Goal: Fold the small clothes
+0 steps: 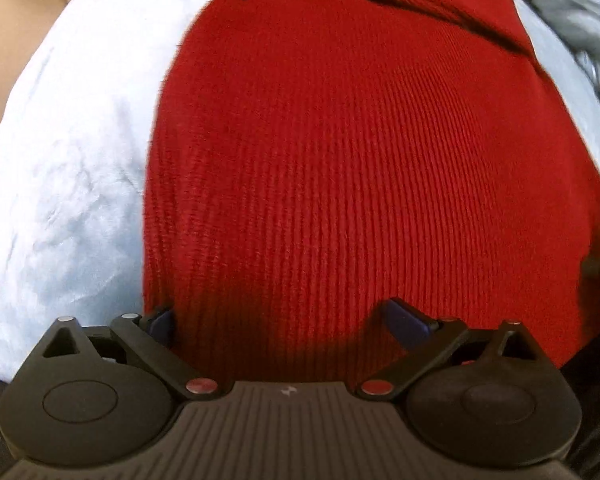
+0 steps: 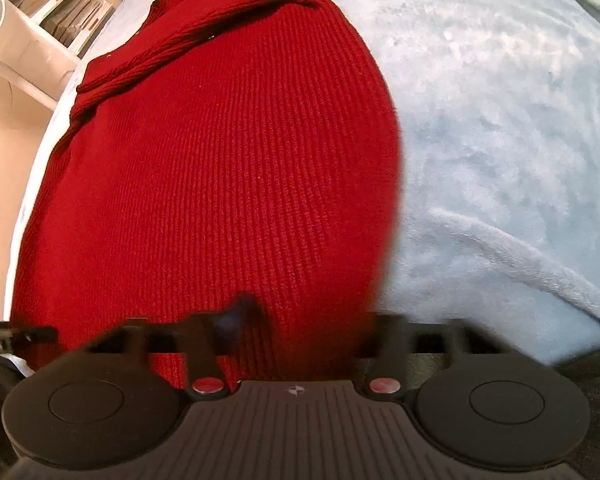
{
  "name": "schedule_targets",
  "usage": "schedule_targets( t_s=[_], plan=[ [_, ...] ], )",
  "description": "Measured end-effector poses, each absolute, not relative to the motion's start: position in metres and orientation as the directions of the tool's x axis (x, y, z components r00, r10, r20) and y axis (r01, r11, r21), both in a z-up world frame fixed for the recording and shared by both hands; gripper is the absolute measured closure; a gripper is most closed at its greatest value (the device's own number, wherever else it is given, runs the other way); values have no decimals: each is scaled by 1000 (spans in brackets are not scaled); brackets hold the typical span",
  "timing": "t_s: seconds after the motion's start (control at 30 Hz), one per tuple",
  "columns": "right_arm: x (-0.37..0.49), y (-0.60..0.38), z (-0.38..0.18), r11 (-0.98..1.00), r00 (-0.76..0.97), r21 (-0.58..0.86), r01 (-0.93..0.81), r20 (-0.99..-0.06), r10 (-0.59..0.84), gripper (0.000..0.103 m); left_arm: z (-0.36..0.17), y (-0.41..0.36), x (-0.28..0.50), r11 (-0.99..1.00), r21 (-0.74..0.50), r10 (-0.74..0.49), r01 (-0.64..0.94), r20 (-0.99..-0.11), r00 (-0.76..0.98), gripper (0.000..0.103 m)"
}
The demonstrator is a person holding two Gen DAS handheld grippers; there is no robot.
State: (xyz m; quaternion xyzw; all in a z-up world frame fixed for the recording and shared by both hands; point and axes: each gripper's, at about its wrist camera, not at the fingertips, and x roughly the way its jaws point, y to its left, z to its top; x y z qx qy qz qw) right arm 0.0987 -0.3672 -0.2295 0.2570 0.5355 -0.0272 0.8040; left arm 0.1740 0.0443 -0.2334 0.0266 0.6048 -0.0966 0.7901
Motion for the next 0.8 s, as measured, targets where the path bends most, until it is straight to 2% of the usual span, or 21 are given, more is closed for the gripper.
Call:
schedule_targets(
  t_s=[0.27, 0.5, 0.63, 0.73, 0.8],
  plan=[
    [92, -383, -235, 786, 441, 458, 415, -857, 267, 74, -216, 94, 175, 988, -125, -146, 87, -945, 293, 1],
    [89, -382, -235, 778, 440, 458, 430, -859, 262, 74, -210, 139, 180, 988, -144, -117, -47, -924, 364, 1],
    [94, -382, -237, 768, 431, 459, 447, -862, 265, 73, -213, 144, 198, 988, -152, -134, -17, -915, 379, 1],
    [98, -384, -240, 743, 436, 482, 464, -855, 281, 67, -228, 134, 208, 982, -185, -187, 36, -932, 312, 0],
    [100, -388, -241, 721, 441, 508, 471, -843, 307, 59, -236, 122, 210, 978, -187, -205, 92, -942, 266, 0]
  ],
)
